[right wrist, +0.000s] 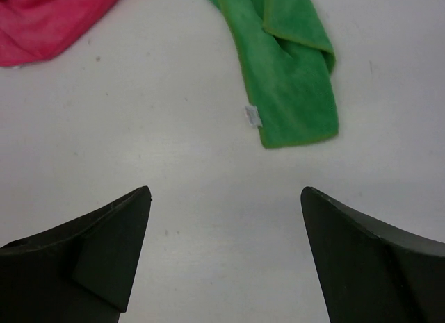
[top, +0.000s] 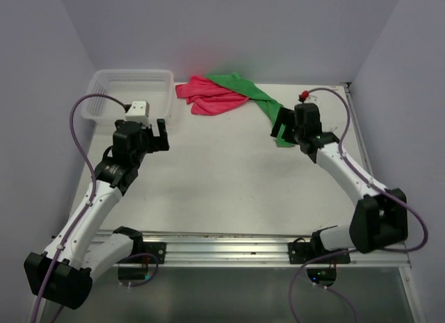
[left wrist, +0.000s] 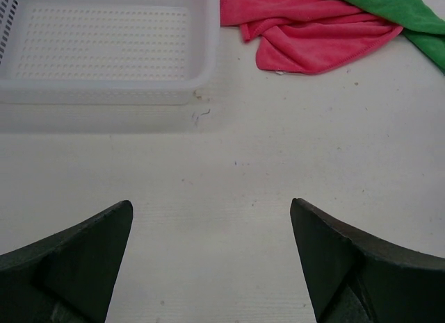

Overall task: Roll the towels
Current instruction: Grab a towel with the right arm

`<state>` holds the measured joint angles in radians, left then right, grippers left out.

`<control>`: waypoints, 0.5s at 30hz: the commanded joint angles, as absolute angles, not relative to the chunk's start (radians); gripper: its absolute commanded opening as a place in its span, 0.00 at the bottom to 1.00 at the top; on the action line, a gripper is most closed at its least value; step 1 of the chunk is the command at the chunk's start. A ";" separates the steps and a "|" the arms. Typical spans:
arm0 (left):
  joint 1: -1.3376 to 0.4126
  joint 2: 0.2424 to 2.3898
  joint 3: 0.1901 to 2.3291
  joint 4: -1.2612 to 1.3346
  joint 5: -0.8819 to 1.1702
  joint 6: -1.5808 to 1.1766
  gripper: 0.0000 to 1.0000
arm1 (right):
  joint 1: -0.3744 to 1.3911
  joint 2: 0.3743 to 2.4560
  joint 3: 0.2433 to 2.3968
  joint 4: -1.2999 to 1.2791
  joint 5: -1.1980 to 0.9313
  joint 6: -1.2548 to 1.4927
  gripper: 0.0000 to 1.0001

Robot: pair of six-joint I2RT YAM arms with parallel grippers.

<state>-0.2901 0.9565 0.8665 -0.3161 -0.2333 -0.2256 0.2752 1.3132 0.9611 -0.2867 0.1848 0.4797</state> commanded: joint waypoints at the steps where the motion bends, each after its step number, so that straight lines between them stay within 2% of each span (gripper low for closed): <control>1: -0.285 0.949 0.862 -0.302 -0.215 -0.227 1.00 | 0.288 1.513 1.235 -0.293 0.112 0.388 0.93; 4: -0.285 0.962 0.876 -0.311 -0.192 -0.227 1.00 | 0.287 1.771 1.512 -0.441 0.199 0.374 0.91; 5: -0.285 0.963 0.874 -0.311 -0.181 -0.229 1.00 | 0.288 1.823 1.576 -0.469 0.196 0.379 0.87; 7: -0.285 0.963 0.868 -0.299 -0.141 -0.233 1.00 | 0.294 1.960 1.730 -0.465 0.089 0.371 0.81; 11: -0.285 0.971 0.871 -0.299 -0.106 -0.233 1.00 | 0.318 2.244 2.090 -0.573 0.152 0.344 0.82; 12: -0.285 0.973 0.871 -0.299 -0.089 -0.233 1.00 | 0.316 2.299 2.241 -0.645 0.179 0.330 0.82; 13: -0.285 0.973 0.870 -0.301 -0.083 -0.233 1.00 | 0.318 2.398 2.299 -0.669 0.249 0.290 0.82; 15: -0.285 0.973 0.873 -0.301 -0.069 -0.229 1.00 | 0.314 2.460 2.397 -0.699 0.322 0.267 0.83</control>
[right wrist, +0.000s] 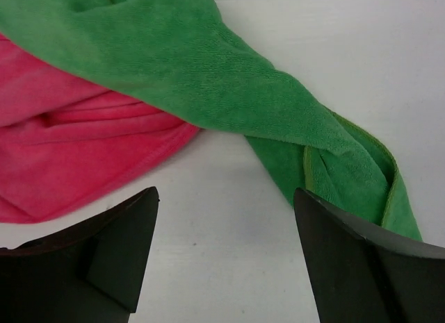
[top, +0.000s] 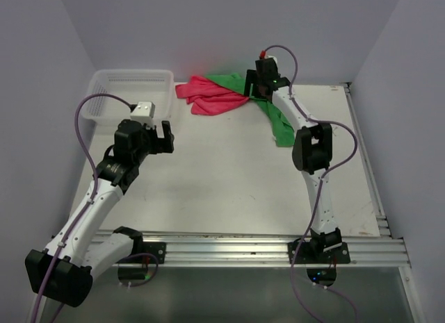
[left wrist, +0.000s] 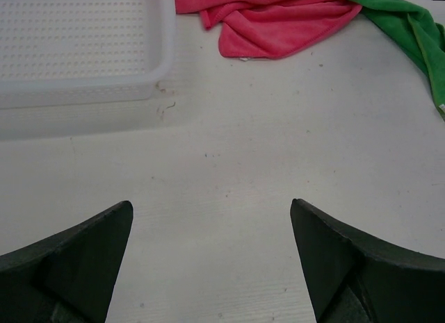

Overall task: Roll the towels
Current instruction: Grab a towel with the right arm

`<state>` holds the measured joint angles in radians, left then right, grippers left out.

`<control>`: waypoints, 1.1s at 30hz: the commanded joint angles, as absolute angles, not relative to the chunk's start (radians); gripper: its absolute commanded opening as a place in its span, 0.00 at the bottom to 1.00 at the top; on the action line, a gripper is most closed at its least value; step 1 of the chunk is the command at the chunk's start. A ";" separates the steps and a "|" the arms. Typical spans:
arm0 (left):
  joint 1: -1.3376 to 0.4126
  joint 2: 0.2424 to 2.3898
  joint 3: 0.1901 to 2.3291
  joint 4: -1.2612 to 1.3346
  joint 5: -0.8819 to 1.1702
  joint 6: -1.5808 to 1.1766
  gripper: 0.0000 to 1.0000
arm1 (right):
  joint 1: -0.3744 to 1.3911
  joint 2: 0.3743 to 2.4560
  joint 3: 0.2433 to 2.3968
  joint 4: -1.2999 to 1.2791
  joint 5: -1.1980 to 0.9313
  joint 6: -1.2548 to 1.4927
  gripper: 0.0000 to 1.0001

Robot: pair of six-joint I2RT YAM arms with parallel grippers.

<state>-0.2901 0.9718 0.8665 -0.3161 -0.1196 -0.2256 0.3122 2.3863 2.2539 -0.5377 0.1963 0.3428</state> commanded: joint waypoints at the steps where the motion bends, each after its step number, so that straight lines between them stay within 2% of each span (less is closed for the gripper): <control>1: -0.285 0.973 0.873 -0.302 -0.068 -0.227 1.00 | 0.313 2.495 2.407 -0.698 0.345 0.240 0.83; 5: -0.285 0.977 0.880 -0.307 -0.045 -0.225 1.00 | 0.299 2.499 2.336 -0.643 0.445 0.213 0.83; 11: -0.285 0.979 0.881 -0.304 -0.006 -0.227 1.00 | 0.285 2.514 2.249 -0.601 0.468 0.183 0.78; 14: -0.285 0.979 0.879 -0.304 -0.006 -0.229 1.00 | 0.270 2.516 2.212 -0.569 0.459 0.182 0.56; 15: -0.285 0.979 0.877 -0.302 -0.005 -0.230 1.00 | 0.267 2.514 2.210 -0.560 0.430 0.195 0.46; 17: -0.285 0.980 0.877 -0.301 0.018 -0.230 1.00 | 0.256 2.510 2.223 -0.563 0.405 0.206 0.36; 20: -0.285 0.988 0.879 -0.302 0.026 -0.233 1.00 | 0.245 2.482 2.270 -0.587 0.367 0.219 0.05; 21: -0.285 0.988 0.879 -0.302 0.031 -0.233 1.00 | 0.242 2.473 2.304 -0.594 0.350 0.232 0.00; 27: -0.285 0.980 0.877 -0.302 0.040 -0.233 1.00 | 0.221 2.355 2.448 -0.608 0.207 0.328 0.00; 33: -0.285 0.969 0.874 -0.298 0.043 -0.235 1.00 | 0.221 2.143 2.405 -0.476 0.137 0.400 0.00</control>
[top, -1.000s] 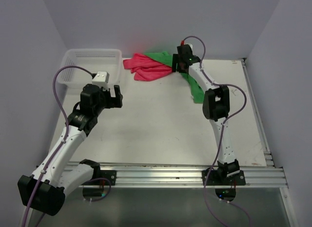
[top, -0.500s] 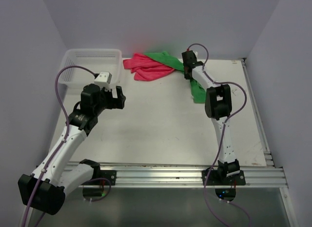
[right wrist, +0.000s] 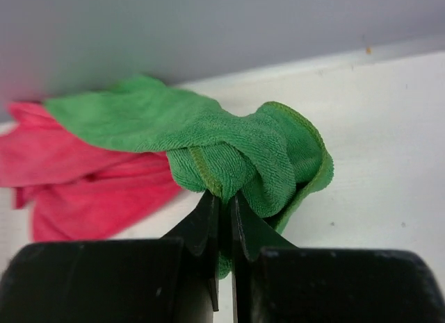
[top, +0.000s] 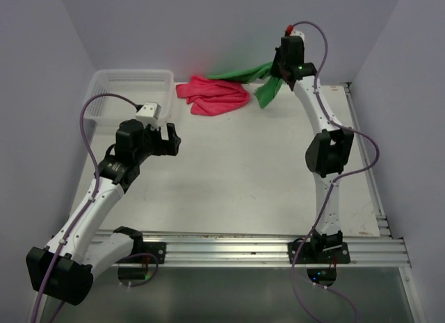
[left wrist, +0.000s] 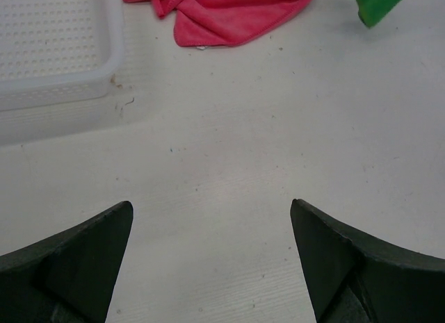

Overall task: Roll the towels
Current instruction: Grab a towel with the right arm, then move the towel to the center of the board

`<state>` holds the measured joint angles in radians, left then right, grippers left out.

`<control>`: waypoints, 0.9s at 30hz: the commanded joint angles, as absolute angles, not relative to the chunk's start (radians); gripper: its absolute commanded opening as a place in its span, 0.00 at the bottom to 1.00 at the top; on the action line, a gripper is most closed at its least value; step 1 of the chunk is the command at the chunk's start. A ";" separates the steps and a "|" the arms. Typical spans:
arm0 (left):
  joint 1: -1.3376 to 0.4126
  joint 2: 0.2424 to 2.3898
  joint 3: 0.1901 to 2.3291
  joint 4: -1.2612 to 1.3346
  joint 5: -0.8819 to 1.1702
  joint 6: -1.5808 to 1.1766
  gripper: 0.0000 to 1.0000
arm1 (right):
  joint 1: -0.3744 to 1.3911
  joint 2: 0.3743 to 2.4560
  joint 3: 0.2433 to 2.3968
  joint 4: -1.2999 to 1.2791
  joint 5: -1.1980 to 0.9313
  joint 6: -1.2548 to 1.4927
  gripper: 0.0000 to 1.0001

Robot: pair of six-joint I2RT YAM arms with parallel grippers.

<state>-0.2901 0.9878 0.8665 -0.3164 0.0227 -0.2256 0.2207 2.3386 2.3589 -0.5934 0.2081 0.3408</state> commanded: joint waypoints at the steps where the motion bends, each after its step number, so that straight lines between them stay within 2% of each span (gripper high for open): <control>1: -0.285 0.969 0.876 -0.298 0.044 -0.235 1.00 | 0.221 2.129 2.413 -0.474 0.137 0.403 0.00; 5: -0.285 0.968 0.874 -0.296 0.054 -0.236 1.00 | 0.221 2.076 2.447 -0.512 0.126 0.399 0.00; 11: -0.285 0.965 0.870 -0.291 0.057 -0.236 1.00 | 0.221 1.858 2.228 -0.450 0.069 0.390 0.00; 15: -0.285 0.965 0.868 -0.285 0.064 -0.236 1.00 | 0.222 1.721 2.081 -0.501 0.005 0.388 0.00; 23: -0.285 0.933 0.853 -0.261 0.045 -0.235 1.00 | 0.299 1.380 1.725 -0.551 -0.237 0.393 0.00; 27: -0.285 0.893 0.845 -0.258 -0.042 -0.235 1.00 | 0.330 1.212 1.442 -0.444 -0.528 0.550 0.00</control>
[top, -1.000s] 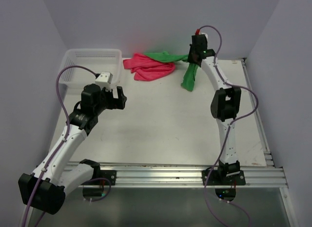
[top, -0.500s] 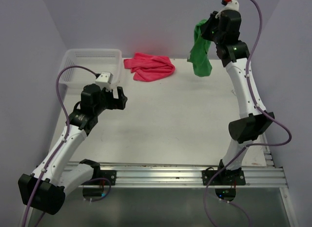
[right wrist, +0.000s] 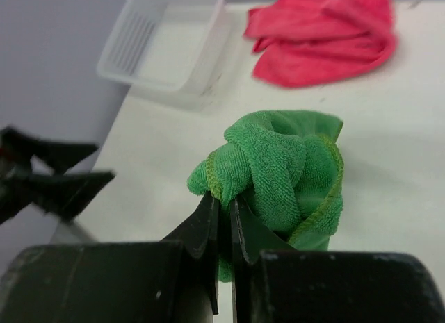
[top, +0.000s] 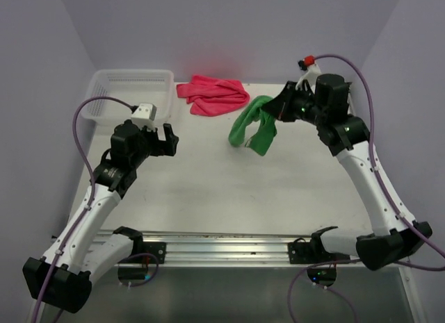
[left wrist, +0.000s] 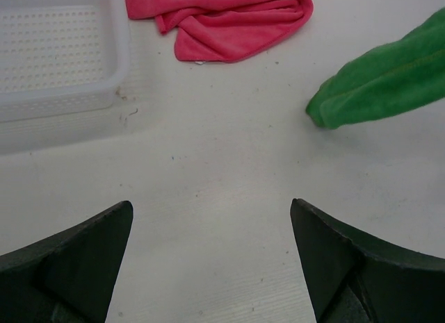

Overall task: Roll the towels
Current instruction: Move the towel to the center of the board

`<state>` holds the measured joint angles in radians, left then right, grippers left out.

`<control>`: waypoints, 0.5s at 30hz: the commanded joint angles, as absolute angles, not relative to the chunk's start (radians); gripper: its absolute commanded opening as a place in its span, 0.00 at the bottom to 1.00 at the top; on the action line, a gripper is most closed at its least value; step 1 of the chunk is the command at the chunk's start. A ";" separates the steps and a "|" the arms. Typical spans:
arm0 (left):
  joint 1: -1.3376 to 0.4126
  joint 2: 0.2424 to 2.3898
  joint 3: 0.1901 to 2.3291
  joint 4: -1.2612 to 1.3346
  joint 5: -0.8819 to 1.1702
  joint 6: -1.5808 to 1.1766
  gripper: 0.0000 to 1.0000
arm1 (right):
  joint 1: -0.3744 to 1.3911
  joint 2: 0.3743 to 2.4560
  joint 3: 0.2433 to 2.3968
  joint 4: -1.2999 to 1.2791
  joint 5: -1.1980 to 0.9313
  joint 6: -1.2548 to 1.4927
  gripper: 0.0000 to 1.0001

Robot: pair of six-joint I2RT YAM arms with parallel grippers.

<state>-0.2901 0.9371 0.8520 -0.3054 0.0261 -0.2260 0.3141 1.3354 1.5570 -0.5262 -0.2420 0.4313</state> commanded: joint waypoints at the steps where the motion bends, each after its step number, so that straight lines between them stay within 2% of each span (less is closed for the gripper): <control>1: -0.285 0.882 0.841 -0.255 -0.057 -0.233 1.00 | 0.330 1.180 1.393 -0.419 -0.567 0.580 0.00; 6: -0.285 0.831 0.824 -0.233 -0.101 -0.230 1.00 | 0.327 1.042 1.003 -0.325 -0.657 0.625 0.02; 7: -0.285 0.833 0.821 -0.232 -0.097 -0.230 1.00 | 0.328 1.045 0.961 -0.342 -0.611 0.597 0.07; 8: -0.285 0.847 0.821 -0.230 -0.089 -0.230 1.00 | 0.328 1.054 0.925 -0.386 -0.570 0.574 0.20; 9: -0.285 0.857 0.824 -0.233 -0.072 -0.230 1.00 | 0.328 1.069 0.878 -0.418 -0.517 0.534 0.34; 10: -0.285 0.870 0.827 -0.236 -0.063 -0.230 1.00 | 0.327 1.112 0.868 -0.451 -0.456 0.511 0.58; 13: -0.285 0.914 0.839 -0.247 -0.025 -0.226 1.00 | 0.328 1.158 0.874 -0.551 -0.328 0.466 0.68; 15: -0.287 0.933 0.833 -0.242 0.008 -0.221 1.00 | 0.328 1.138 0.877 -0.566 -0.278 0.453 0.68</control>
<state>-0.2901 0.9150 0.8330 -0.2783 -0.0437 -0.2253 0.3321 1.1854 0.8551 -0.5163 -0.3943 0.5041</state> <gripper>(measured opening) 0.995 0.679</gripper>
